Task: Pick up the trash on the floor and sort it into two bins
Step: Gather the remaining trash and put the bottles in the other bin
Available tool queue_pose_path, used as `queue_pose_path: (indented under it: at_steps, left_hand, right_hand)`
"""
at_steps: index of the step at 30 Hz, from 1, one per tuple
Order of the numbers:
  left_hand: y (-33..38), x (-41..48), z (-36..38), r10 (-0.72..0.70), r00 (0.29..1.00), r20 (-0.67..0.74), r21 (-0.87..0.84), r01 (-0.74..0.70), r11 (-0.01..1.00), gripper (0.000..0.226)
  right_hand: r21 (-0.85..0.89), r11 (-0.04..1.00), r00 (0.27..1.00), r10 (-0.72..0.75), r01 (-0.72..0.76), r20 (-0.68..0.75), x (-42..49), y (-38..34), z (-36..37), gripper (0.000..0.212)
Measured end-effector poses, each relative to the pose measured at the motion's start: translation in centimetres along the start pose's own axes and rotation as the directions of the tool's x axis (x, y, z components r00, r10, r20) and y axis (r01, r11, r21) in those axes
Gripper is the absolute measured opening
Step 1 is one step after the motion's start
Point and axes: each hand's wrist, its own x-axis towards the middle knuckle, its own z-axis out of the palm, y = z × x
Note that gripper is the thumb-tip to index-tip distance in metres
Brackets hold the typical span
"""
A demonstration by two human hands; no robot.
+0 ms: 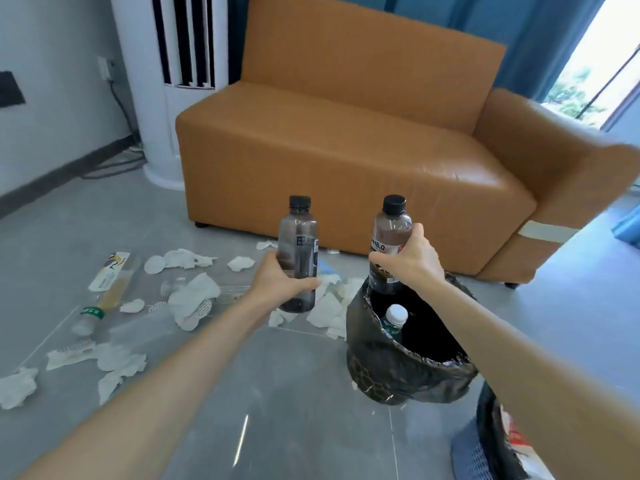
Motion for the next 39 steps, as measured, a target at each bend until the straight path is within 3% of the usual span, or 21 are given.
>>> queue_pose_path:
  at_steps: [4, 9, 12, 15, 17, 20, 23, 25, 30, 34, 37, 39]
  left_hand:
    - [3.4, -0.4, 3.4, 0.064, 0.993, 0.096, 0.065, -0.071, 0.995, 0.071]
    - [5.4, -0.6, 6.8, 0.098, 0.977, 0.189, 0.132, -0.124, 0.983, 0.067]
    - [5.4, -0.8, 8.2, 0.1, 0.972, 0.211, 0.113, -0.126, 0.986, 0.07]
    - [4.7, -0.9, 8.9, 0.078, 0.977, 0.197, 0.116, -0.102, 0.988, 0.069]
    - [4.0, -1.0, 9.1, 0.066, 0.981, 0.18, 0.156, -0.095, 0.983, 0.069]
    - [3.0, -1.1, 8.9, 0.068, 0.984, 0.162, 0.2, -0.1, 0.975, 0.07]
    - [2.4, -1.2, 8.6, 0.098, 0.98, 0.174, 0.256, -0.142, 0.956, 0.073]
    - [2.2, -1.2, 8.6, 0.108, 0.979, 0.175, 0.279, -0.155, 0.948, 0.073]
    - [1.8, -1.3, 8.5, 0.143, 0.971, 0.194, 0.31, -0.199, 0.93, 0.08]
    - [1.4, -1.4, 8.2, 0.127, 0.955, 0.269, 0.288, -0.205, 0.936, 0.102]
    - [1.0, -1.2, 8.2, 0.103, 0.964, 0.244, 0.339, -0.185, 0.922, 0.085]
    - [0.6, -1.1, 8.3, 0.088, 0.969, 0.231, 0.333, -0.164, 0.929, 0.075]
  right_hand:
    - [-0.014, 0.982, 0.981, 0.188, -0.187, 0.041, -0.1, 4.4, -2.1, 0.064]
    - [0.016, 0.925, 0.897, 0.365, -0.381, 0.248, -1.0, 8.0, -2.5, 0.071]
    - [0.033, 0.894, 0.839, 0.407, -0.448, 0.36, -1.3, 8.2, -2.3, 0.083]
    - [0.01, 0.903, 0.821, 0.386, -0.43, 0.42, -1.2, 7.7, -2.3, 0.075]
    - [0.033, 0.931, 0.858, 0.321, -0.364, 0.4, -1.0, 7.4, -2.6, 0.065]
    - [0.238, 0.937, 0.934, 0.174, -0.254, 0.312, -0.5, 6.4, -3.5, 0.043]
    - [0.531, 0.822, 0.942, 0.02, -0.206, 0.335, -0.6, 4.3, -4.9, 0.035]
    - [0.596, 0.788, 0.936, -0.076, -0.154, 0.343, -0.8, 3.2, -5.3, 0.036]
    - [0.561, 0.827, 0.94, -0.163, -0.035, 0.299, -1.0, 2.4, -4.4, 0.03]
    - [0.458, 0.888, 0.993, -0.087, 0.039, 0.084, -0.1, 3.0, -4.7, 0.031]
    - [0.361, 0.931, 0.994, -0.018, 0.057, -0.112, 0.3, 4.2, -4.9, 0.032]
    - [0.292, 0.956, 0.988, 0.03, 0.016, -0.153, 0.4, 5.3, -4.4, 0.035]
